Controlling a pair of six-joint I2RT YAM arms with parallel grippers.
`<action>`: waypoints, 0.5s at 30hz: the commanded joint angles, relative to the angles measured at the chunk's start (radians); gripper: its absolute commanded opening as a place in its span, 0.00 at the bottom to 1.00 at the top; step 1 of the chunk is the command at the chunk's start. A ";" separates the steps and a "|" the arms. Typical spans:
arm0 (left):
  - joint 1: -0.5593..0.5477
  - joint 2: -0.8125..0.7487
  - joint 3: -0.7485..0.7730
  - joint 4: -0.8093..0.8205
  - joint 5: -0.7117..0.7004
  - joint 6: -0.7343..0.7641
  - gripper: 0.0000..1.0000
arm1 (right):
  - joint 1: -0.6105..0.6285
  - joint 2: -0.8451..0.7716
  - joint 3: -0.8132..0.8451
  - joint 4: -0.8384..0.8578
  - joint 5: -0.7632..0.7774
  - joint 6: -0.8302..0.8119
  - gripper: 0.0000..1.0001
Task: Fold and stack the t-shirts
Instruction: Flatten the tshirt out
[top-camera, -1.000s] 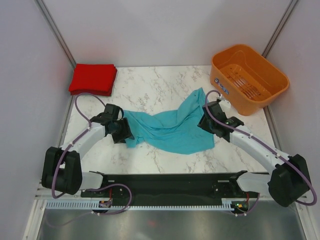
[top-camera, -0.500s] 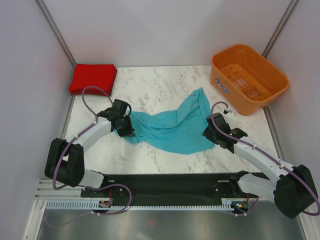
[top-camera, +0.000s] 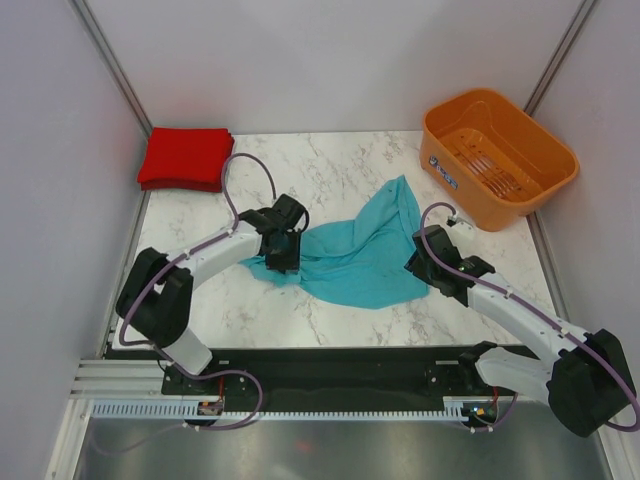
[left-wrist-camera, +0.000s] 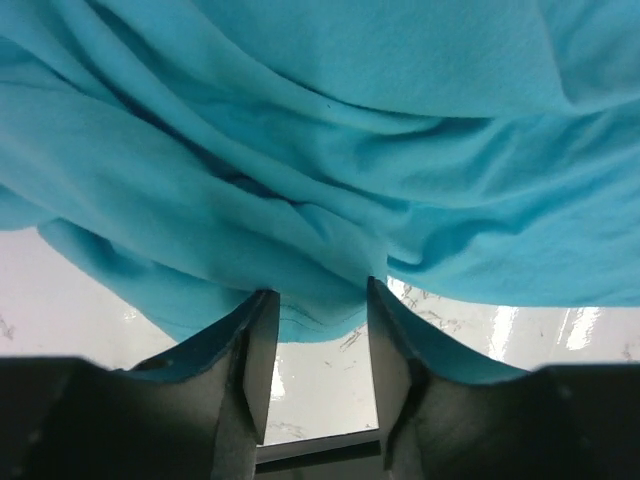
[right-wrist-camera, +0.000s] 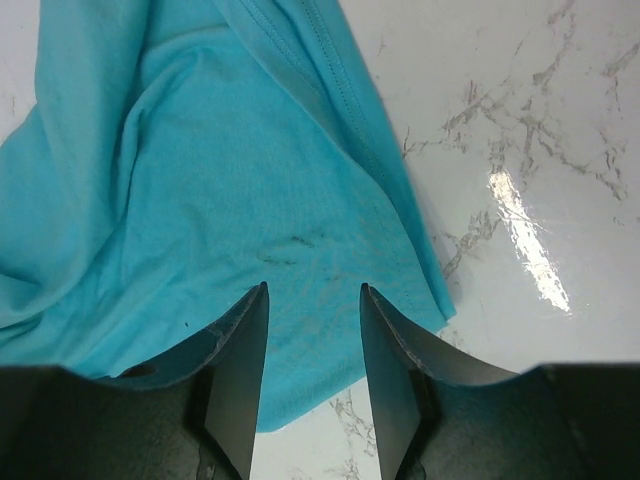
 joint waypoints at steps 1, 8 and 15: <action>0.009 -0.101 0.075 -0.036 -0.108 0.035 0.49 | 0.001 -0.021 0.012 0.025 0.013 -0.031 0.50; 0.221 -0.264 -0.016 -0.046 -0.026 -0.045 0.50 | -0.001 -0.049 0.006 0.038 0.004 -0.050 0.50; 0.422 -0.346 -0.273 0.148 0.218 -0.184 0.43 | -0.001 -0.033 0.009 0.061 -0.026 -0.068 0.50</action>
